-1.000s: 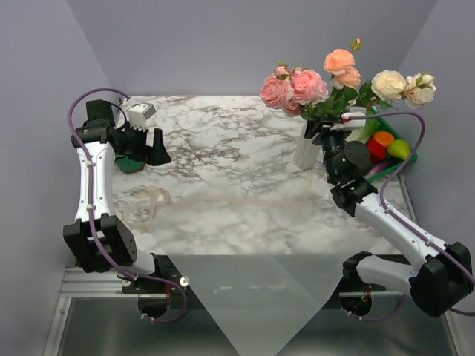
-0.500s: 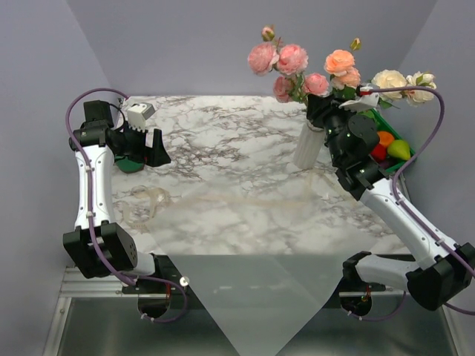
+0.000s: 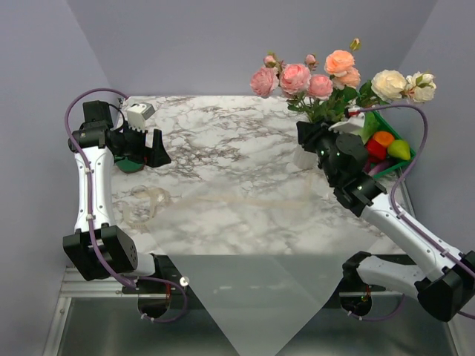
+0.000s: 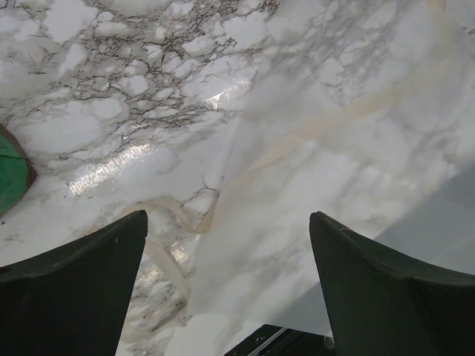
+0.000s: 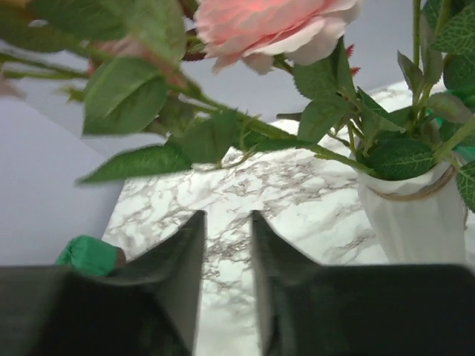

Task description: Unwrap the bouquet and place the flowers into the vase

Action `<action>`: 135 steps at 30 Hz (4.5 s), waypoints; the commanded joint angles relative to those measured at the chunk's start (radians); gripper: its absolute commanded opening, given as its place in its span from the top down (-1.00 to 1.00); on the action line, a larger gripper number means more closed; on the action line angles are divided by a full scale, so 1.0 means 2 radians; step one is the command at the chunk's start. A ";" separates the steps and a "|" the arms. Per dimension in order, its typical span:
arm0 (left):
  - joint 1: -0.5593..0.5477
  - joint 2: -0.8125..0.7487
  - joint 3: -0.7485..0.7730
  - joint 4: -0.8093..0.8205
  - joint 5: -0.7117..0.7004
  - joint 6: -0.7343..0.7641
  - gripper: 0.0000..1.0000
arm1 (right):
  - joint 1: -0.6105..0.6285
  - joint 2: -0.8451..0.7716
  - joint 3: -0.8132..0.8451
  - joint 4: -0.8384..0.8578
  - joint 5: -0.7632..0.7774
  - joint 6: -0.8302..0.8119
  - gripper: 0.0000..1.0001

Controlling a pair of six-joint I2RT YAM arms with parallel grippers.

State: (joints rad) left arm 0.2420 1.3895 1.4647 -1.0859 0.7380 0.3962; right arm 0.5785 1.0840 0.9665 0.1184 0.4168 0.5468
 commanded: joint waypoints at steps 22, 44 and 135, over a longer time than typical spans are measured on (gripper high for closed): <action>0.004 -0.007 0.012 -0.019 0.006 -0.004 -0.98 | 0.130 0.204 0.096 0.487 0.195 -0.479 0.73; 0.004 -0.018 0.015 -0.026 0.005 -0.007 -0.98 | 0.116 0.052 0.076 0.005 0.119 -0.241 -0.27; 0.004 -0.062 -0.096 0.054 -0.033 -0.041 -0.98 | 0.117 -0.208 -0.061 -0.374 -0.014 -0.033 -0.99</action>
State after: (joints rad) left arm 0.2424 1.2922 1.2560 -0.9775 0.6838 0.3206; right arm 0.8104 0.6842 0.8448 -0.6487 0.3977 0.4751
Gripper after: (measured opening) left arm 0.988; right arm 0.996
